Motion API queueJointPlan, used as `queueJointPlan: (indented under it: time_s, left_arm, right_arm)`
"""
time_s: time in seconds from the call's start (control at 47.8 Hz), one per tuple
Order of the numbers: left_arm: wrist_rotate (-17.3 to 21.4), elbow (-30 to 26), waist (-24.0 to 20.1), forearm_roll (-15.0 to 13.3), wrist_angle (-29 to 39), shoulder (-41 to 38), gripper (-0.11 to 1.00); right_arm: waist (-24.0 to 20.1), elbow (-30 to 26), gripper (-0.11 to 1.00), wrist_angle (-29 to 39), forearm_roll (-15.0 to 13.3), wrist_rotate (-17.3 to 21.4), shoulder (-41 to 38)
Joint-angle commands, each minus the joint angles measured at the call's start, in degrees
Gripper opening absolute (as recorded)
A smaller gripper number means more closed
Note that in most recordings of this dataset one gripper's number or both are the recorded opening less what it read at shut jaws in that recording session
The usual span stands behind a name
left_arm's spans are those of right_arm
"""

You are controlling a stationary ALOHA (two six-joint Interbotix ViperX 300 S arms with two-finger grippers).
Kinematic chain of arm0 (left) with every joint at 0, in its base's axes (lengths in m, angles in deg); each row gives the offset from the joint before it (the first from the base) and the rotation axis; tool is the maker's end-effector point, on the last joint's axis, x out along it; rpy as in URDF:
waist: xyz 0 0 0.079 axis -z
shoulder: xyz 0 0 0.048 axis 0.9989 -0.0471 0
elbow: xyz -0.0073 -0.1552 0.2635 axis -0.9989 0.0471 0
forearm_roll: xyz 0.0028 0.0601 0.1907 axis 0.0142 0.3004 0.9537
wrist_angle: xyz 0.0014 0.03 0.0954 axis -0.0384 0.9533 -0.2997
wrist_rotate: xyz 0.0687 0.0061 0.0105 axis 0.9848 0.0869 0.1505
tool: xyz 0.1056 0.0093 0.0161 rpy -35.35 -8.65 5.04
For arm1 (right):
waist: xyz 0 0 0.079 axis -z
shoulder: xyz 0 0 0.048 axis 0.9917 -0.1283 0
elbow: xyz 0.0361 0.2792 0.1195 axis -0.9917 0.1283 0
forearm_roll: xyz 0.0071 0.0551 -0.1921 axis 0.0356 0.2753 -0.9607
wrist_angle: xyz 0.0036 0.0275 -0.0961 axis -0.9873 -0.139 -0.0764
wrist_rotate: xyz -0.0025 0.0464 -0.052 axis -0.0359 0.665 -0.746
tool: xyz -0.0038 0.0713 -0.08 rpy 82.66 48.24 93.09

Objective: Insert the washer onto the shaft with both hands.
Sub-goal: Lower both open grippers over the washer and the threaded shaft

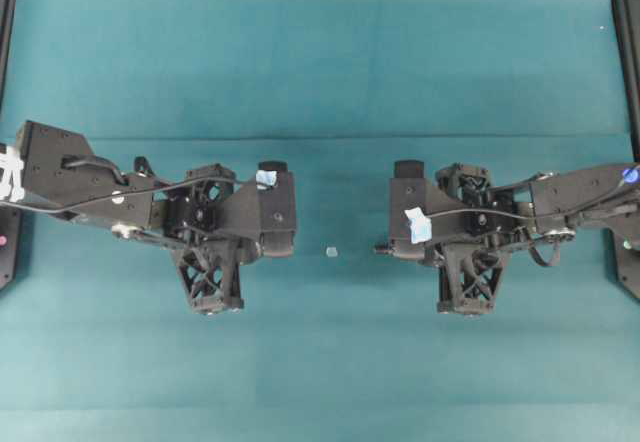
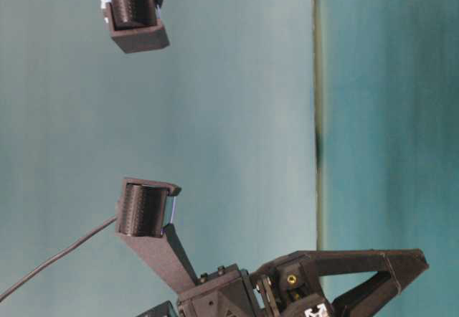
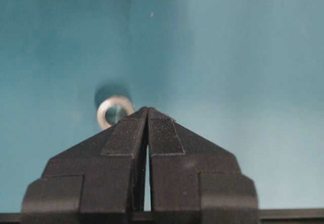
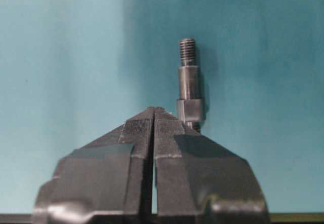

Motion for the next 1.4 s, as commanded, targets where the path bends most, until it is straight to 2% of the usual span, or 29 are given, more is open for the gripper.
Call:
queueJointPlan:
  time_s: [0.0,0.063,0.167,0.293,0.376,0.418,0.481,0.586,0.878,1.38]
  left_arm:
    - [-0.2,-0.1,0.1,0.2,-0.4,0.3,0.03]
    - [-0.3,0.2,0.1,0.2,-0.4,0.2,0.06]
    - [-0.4,0.5,0.1,0.2,-0.4,0.0,0.29]
    - [-0.3,0.8,0.1,0.2,-0.6,-0.4,0.69]
    - [0.4,0.6,0.1,0.2,-0.7,-1.0,0.90]
    - [0.8,0.4,-0.2,0.2,-0.8,-1.1,0.94]
    - [1.1,0.7,-0.4,0.2,-1.2,-1.5,0.93]
    - [1.1,1.0,-1.1,0.2,-1.8,-2.2,0.94]
    - [1.3,1.5,-2.4,0.3,-3.1,-3.9,0.93]
    - [1.2,4.9,-2.5,0.3,-7.3,-4.8,0.93]
  right_arm:
    - [-0.1,-1.0,-0.07,-0.5,-0.2,-0.7,0.2]
    - [0.0,-1.0,-0.03,-0.4,-0.2,-0.7,0.1]
    - [0.4,-0.7,0.12,-0.4,-0.4,-0.6,-0.6]
    - [0.7,-0.7,0.43,-0.6,-1.6,-0.5,-1.9]
    - [0.4,-0.8,0.69,-0.5,-4.3,-0.5,-2.5]
    - [0.3,-0.7,0.80,-0.5,-6.0,-0.4,-2.6]
    - [0.2,-0.6,0.92,-0.7,-7.6,-0.4,-2.6]
    - [0.4,-0.6,0.88,-1.1,-8.5,-0.4,-2.6]
    - [0.5,1.0,0.88,-4.7,-8.6,-0.3,-3.1]
    - [1.2,2.6,0.88,-9.9,-8.6,-0.2,-9.3]
